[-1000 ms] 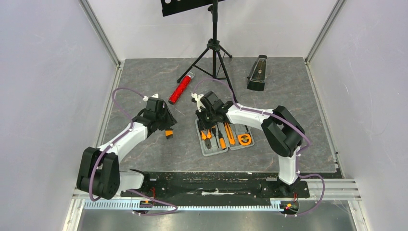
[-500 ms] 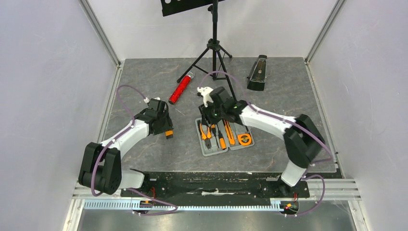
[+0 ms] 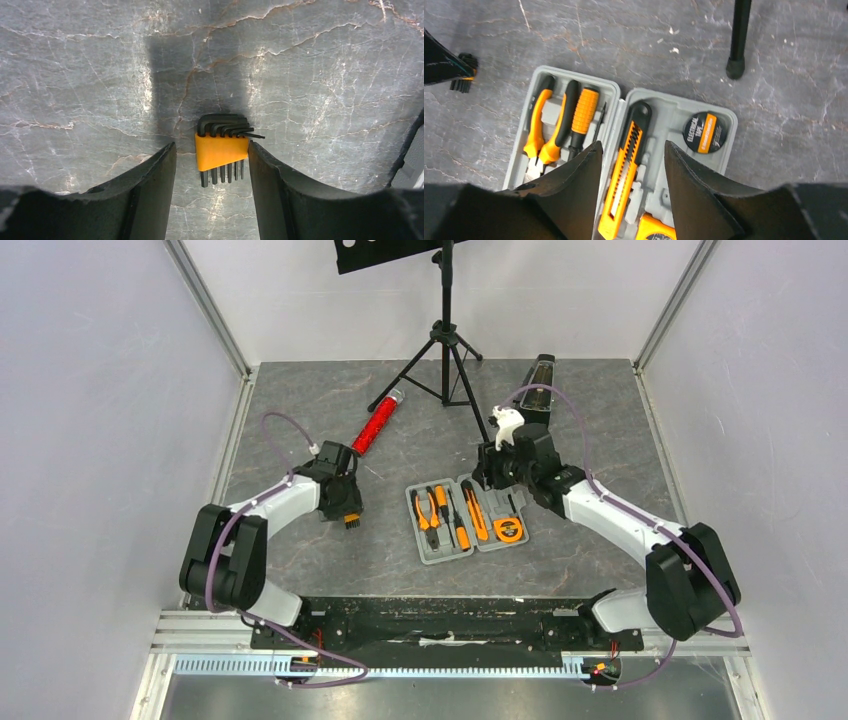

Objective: Pack the tool kit

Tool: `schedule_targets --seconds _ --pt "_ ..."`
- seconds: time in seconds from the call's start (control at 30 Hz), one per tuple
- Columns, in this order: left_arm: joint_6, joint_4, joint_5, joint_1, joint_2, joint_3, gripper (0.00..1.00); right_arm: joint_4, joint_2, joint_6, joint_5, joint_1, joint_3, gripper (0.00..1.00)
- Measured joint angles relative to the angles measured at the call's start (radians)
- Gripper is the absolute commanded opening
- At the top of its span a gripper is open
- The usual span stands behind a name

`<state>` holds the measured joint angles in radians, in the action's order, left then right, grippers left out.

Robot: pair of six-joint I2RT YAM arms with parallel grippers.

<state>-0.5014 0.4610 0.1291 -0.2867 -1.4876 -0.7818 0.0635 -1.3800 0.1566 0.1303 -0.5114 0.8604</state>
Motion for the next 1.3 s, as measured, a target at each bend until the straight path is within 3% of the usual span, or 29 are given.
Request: schedule_targets --seconds 0.27,0.8,1.1,1.3 --pt "0.005 0.001 0.000 -0.002 -0.042 -0.034 0.55 -0.005 0.031 0.020 0.008 0.043 -0.054 0.52" --pt "0.014 0.035 -0.003 -0.025 -0.062 -0.059 0.56 -0.021 0.059 0.035 0.015 0.104 -0.080 0.53" --pt "0.015 0.050 -0.001 -0.029 -0.075 -0.072 0.36 -0.027 0.072 0.058 0.020 0.163 -0.132 0.55" --pt "0.016 0.053 -0.003 -0.030 -0.072 -0.074 0.29 -0.035 0.070 0.093 0.079 0.245 -0.190 0.60"
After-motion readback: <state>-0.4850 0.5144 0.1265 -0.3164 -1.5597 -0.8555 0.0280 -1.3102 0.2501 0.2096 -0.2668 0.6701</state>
